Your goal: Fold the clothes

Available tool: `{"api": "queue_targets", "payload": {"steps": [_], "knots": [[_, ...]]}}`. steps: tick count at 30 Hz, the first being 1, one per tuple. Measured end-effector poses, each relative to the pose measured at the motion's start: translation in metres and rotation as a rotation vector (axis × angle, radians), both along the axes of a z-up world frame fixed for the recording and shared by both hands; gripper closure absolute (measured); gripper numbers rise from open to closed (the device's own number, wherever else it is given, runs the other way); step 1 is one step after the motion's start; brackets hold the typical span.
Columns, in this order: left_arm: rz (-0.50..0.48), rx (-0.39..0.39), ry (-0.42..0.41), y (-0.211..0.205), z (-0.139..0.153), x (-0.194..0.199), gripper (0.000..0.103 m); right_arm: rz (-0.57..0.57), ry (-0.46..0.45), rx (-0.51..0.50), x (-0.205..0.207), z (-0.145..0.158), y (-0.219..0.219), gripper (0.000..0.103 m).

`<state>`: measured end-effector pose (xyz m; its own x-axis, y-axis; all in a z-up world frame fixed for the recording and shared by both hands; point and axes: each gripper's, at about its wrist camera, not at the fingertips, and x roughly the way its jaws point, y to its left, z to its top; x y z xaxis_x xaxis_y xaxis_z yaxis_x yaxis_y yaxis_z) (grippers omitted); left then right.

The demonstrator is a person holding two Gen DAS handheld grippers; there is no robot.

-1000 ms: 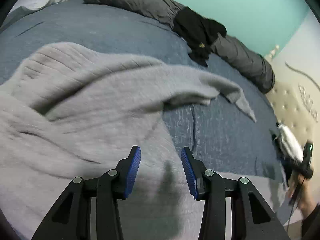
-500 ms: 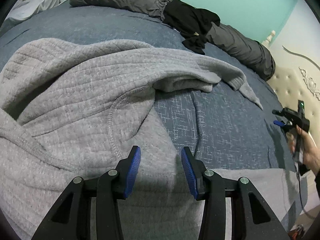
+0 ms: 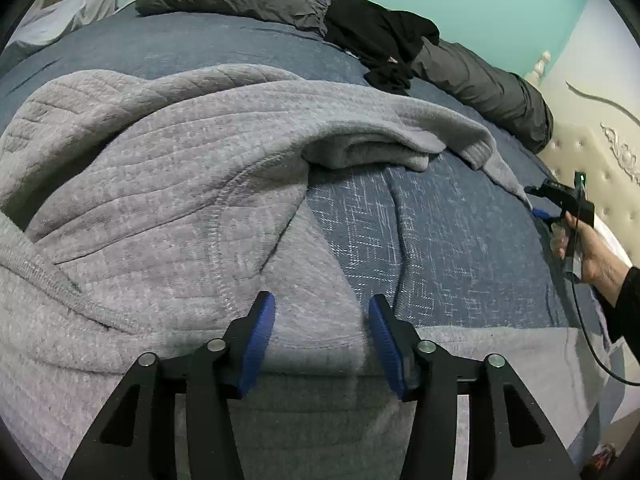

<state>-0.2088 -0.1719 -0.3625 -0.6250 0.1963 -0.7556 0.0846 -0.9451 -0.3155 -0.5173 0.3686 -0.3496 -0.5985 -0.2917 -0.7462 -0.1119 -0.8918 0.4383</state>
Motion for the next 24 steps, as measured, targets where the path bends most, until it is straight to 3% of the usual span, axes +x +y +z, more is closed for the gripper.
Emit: {"api": "queue_targets", "payload": {"steps": [1, 3, 5, 9, 14, 19, 24], "knots": [[-0.002, -0.01, -0.001, 0.002, -0.001, -0.001, 0.046, 0.026, -0.005, 0.024, 0.0, -0.001, -0.007, 0.065], [-0.006, -0.027, 0.002, 0.005, -0.001, -0.001, 0.046, 0.052, -0.003, 0.046, 0.0, -0.001, -0.016, 0.086], [-0.006, -0.018, 0.005, 0.003, 0.0, 0.0, 0.046, 0.072, 0.01, 0.057, 0.004, 0.004, -0.022, 0.093], [-0.004, 0.004, 0.006, 0.0, -0.001, 0.0, 0.046, 0.088, 0.062, 0.085, 0.017, 0.032, -0.018, 0.095], [-0.006, 0.009, 0.008, 0.0, 0.0, 0.003, 0.046, 0.103, 0.114, 0.158, 0.034, 0.091, 0.005, 0.095], [-0.001, 0.04, 0.015, -0.004, 0.003, 0.009, 0.046, 0.062, 0.129, 0.231, 0.054, 0.145, 0.053, 0.095], [-0.001, 0.043, 0.019, -0.004, 0.005, 0.014, 0.046, 0.01, 0.118, 0.295, 0.073, 0.176, 0.099, 0.095]]}}
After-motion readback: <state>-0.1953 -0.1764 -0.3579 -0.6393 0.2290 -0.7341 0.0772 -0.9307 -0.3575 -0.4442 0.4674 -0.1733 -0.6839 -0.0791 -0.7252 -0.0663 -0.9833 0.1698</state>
